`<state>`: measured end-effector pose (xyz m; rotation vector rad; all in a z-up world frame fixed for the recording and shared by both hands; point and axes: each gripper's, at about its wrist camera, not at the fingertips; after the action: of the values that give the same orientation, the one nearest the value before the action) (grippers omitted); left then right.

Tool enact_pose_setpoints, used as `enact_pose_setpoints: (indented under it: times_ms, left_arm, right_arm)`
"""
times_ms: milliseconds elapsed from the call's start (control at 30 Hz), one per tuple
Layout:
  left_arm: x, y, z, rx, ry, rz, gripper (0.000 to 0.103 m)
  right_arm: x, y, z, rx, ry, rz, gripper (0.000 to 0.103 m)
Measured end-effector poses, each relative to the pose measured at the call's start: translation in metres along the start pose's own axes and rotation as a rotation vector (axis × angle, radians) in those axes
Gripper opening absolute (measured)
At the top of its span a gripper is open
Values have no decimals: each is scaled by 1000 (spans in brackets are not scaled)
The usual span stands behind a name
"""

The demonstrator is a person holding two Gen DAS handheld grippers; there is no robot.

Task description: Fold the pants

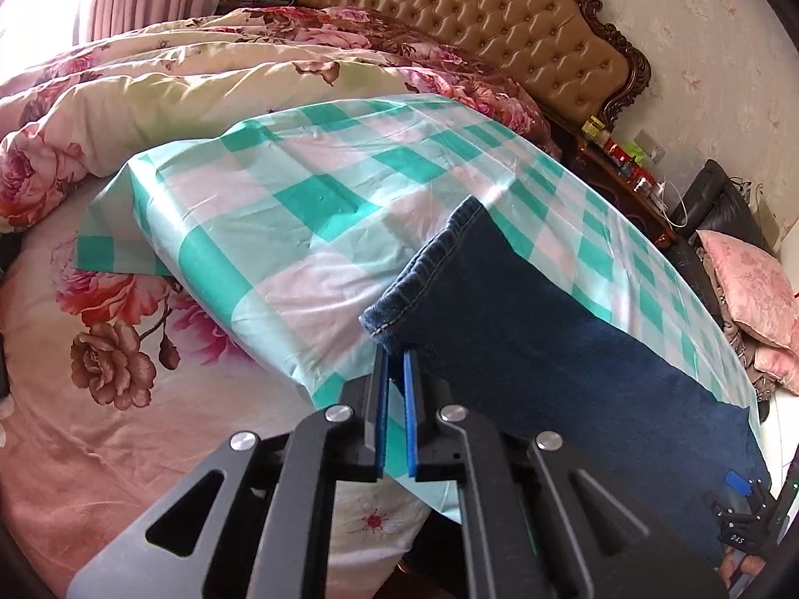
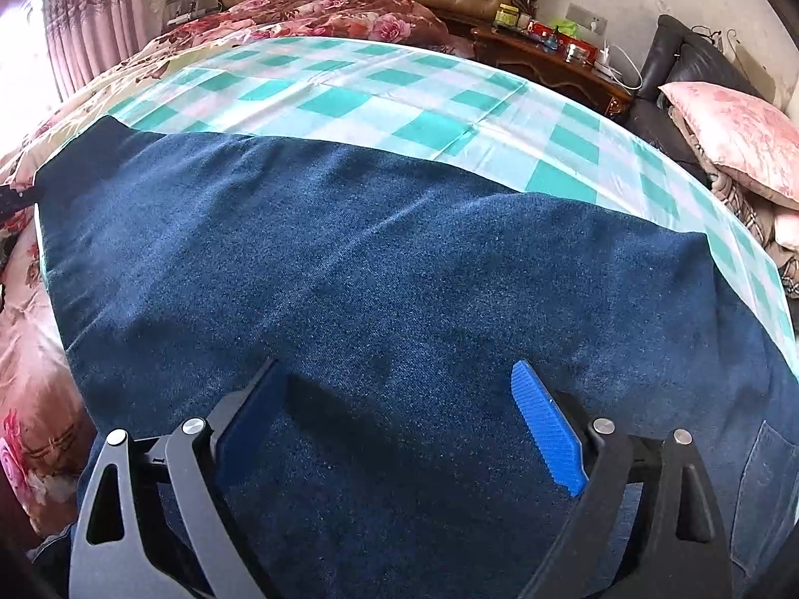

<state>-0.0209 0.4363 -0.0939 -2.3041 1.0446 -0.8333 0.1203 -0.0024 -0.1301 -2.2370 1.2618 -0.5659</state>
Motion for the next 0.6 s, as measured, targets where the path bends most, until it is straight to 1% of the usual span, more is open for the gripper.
enact_pose_setpoints:
  times_ms: [33,67,100,133,167,367,433,600]
  left_arm:
    - [0,0,-1,3,3,-3,5]
    - [-1,-1,-2,9,6,-13,10]
    - [-4,-1,-3,20,-6,-26,12]
    - [-5,-2,-4,25,-22,-26,28]
    - [-4,-1,-4,26,-40,-17,38]
    - [16,9,9,-3,-123,171,37]
    - [24,12,16,-8,-142,229,33]
    - [31,14,25,-32,-181,234,30]
  right_arm:
    - [0,0,0,-1,-2,2,88]
    - [1,1,0,-1,-5,9,89]
    - [1,2,0,-1,-8,13,89]
    - [2,2,0,-1,-12,17,89]
    - [2,3,0,0,-17,20,89]
    - [4,3,1,3,-22,26,90]
    - [5,3,1,2,-24,27,90]
    - [5,3,2,-1,-22,33,91]
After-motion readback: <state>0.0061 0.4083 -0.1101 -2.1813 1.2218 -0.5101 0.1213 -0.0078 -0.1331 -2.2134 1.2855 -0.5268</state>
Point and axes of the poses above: each gripper's, at about its wrist camera, not at the fingertips, and z roughly the way its jaws point, x to its right, y to its underside, and after that the axes turned 4 degrees about x, right-handed
